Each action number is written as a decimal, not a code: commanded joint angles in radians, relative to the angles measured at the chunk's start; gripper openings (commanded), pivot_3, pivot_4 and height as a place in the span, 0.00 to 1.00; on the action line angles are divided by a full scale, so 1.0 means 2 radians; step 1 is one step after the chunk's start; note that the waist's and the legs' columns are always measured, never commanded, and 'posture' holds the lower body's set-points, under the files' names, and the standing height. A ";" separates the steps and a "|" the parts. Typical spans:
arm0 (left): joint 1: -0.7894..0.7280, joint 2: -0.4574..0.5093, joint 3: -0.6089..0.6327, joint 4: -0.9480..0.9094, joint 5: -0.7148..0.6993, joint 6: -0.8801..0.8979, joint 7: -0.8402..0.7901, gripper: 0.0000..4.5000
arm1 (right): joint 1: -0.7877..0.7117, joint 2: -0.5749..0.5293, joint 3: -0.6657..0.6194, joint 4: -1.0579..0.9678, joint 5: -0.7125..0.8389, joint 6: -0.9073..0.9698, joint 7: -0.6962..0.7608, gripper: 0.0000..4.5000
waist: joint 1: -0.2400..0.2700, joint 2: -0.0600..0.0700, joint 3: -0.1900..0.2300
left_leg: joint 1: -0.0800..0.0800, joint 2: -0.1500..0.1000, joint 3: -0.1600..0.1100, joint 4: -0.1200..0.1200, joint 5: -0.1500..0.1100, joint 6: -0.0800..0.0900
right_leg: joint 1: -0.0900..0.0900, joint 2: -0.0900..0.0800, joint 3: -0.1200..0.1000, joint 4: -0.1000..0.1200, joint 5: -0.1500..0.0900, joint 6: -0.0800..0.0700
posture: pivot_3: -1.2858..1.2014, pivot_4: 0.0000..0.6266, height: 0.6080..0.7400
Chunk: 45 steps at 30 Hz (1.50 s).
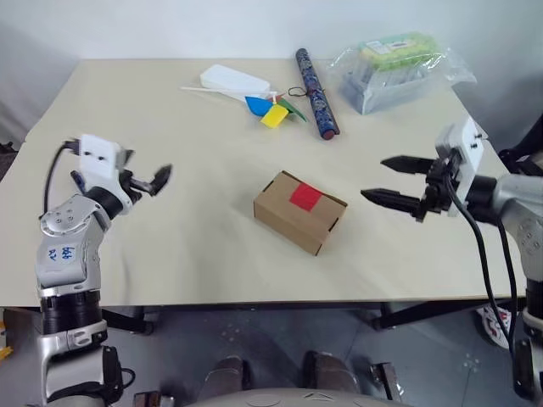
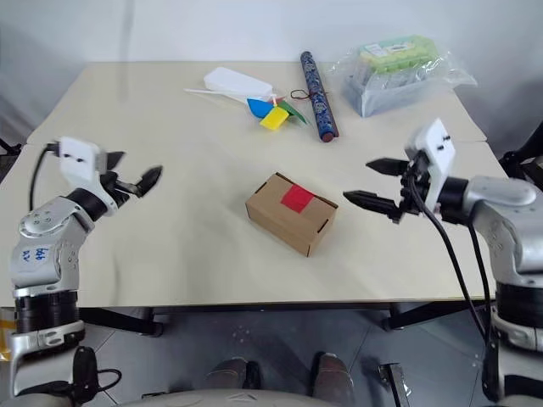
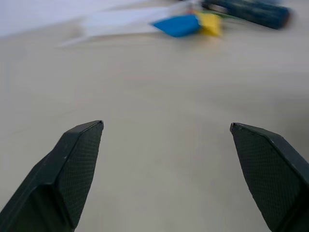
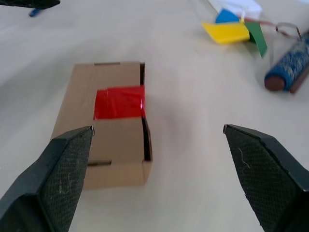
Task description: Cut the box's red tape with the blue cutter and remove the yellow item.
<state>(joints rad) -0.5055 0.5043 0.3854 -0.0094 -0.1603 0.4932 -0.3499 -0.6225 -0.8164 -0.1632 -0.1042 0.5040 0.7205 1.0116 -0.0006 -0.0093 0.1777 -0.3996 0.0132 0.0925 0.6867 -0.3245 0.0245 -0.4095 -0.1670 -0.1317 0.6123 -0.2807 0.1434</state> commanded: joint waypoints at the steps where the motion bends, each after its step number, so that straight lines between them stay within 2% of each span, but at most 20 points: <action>1: -0.014 -0.015 0.038 -0.037 0.023 0.016 0.108 0.99 | -0.027 0.007 0.014 0.024 -0.007 -0.045 0.017 1.00 | 0.001 0.000 0.000 | 0.000 0.000 0.000 0.000 0.000 0.000 | 0.000 0.000 0.000 0.000 0.000 0.000 | 0.52 0.24 1.00; 6: -0.039 -0.044 0.092 -0.030 0.034 0.082 0.235 0.99 | -0.065 0.028 0.030 0.051 0.004 -0.077 0.047 1.00 | 0.001 0.000 0.000 | 0.000 0.000 0.000 0.000 0.000 0.000 | 0.000 0.000 0.000 0.000 0.000 0.000 | 0.52 0.24 1.00; 11: -0.065 -0.033 0.108 0.009 0.034 0.142 0.282 0.99 | -0.088 0.036 0.036 0.070 0.018 -0.087 0.089 1.00 | 0.001 -0.001 0.000 | 0.000 0.000 0.000 0.000 0.000 0.000 | 0.000 0.000 -0.001 0.000 0.000 0.000 | 0.52 0.24 1.00; 16: -0.128 -0.024 0.112 0.158 0.038 0.150 0.331 0.99 | -0.122 0.039 0.055 0.102 0.004 -0.112 0.117 1.00 | 0.004 -0.001 0.000 | 0.000 0.000 0.001 0.001 0.000 0.000 | 0.001 0.000 -0.001 0.000 0.000 0.000 | 0.52 0.24 1.00; 22: -0.173 -0.007 0.107 0.265 0.033 0.126 0.350 0.99 | -0.098 0.026 0.048 0.074 0.010 -0.101 0.115 1.00 | 0.002 -0.002 0.000 | 0.000 0.000 0.000 0.001 0.000 0.000 | 0.000 0.000 -0.001 0.000 0.000 0.000 | 0.52 0.24 1.00; 26: -0.184 -0.001 0.098 0.302 0.034 0.115 0.358 0.99 | -0.083 0.015 0.041 0.057 0.013 -0.092 0.110 1.00 | 0.001 -0.002 0.000 | -0.001 0.000 0.001 0.001 0.000 0.000 | 0.000 0.000 -0.002 0.000 0.000 0.000 | 0.52 0.24 1.00; 27: -0.185 0.000 0.096 0.307 0.033 0.114 0.360 0.99 | -0.082 0.013 0.040 0.055 0.013 -0.090 0.109 1.00 | 0.001 -0.002 0.000 | -0.001 0.000 0.001 0.001 0.000 0.000 | 0.000 0.000 -0.001 0.000 0.000 0.000 | 0.52 0.24 1.00; 31: -0.182 0.002 0.098 0.309 0.029 0.121 0.370 0.81 | -0.076 0.004 0.035 0.046 0.018 -0.081 0.104 1.00 | 0.001 -0.002 0.000 | 0.000 0.000 0.001 0.001 0.000 0.000 | 0.000 0.000 -0.001 0.000 0.000 0.000 | 0.52 0.24 1.00; 43: -0.166 0.012 0.095 0.310 0.023 0.134 0.369 0.81 | -0.084 0.000 0.041 0.053 0.012 -0.082 0.103 1.00 | -0.001 -0.002 0.000 | 0.000 0.000 0.001 0.001 0.000 0.000 | 0.000 0.000 -0.001 0.001 0.000 0.000 | 0.52 0.24 1.00; 45: -0.164 0.014 0.099 0.311 0.022 0.136 0.374 0.73 | -0.085 0.000 0.042 0.054 0.011 -0.083 0.104 1.00 | -0.001 -0.002 0.000 | 0.000 0.000 0.001 0.001 0.000 0.000 | 0.000 0.000 -0.001 0.001 0.000 0.000 | 0.52 0.24 1.00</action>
<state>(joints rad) -0.8516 0.5115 0.5726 0.6065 -0.1159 0.7551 0.3788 -0.7682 -0.7957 -0.0524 0.0131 0.5191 0.5668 1.2159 -0.0025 -0.0138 0.1773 -0.3996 0.0128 0.0947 0.6878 -0.3246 0.0236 -0.4089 -0.1670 -0.1339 0.6135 -0.2806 0.1436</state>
